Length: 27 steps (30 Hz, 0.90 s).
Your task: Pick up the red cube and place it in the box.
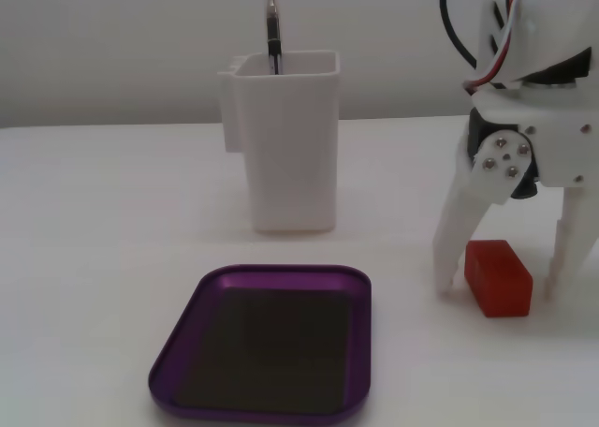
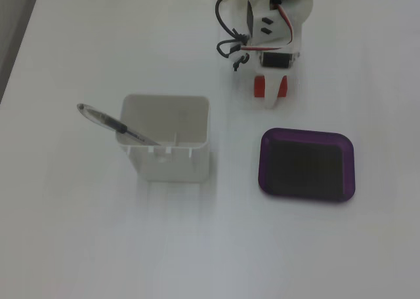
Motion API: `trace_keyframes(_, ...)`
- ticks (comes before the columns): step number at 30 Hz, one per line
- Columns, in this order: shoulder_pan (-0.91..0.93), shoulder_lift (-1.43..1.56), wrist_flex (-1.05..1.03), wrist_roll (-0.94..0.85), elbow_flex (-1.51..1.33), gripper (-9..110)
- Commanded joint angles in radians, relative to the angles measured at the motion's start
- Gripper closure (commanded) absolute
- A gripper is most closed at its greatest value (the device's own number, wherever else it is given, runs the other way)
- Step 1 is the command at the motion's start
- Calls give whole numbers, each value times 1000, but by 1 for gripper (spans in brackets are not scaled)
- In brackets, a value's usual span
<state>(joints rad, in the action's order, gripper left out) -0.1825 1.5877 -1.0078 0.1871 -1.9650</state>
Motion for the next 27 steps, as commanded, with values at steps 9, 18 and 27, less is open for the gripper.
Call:
trace_keyframes(9,-9,0,31,-12,18,102)
trace_keyframes(18,-58,135,-18,-15,35,102)
trace_keyframes(27,-299,419,-21,-67,34,102)
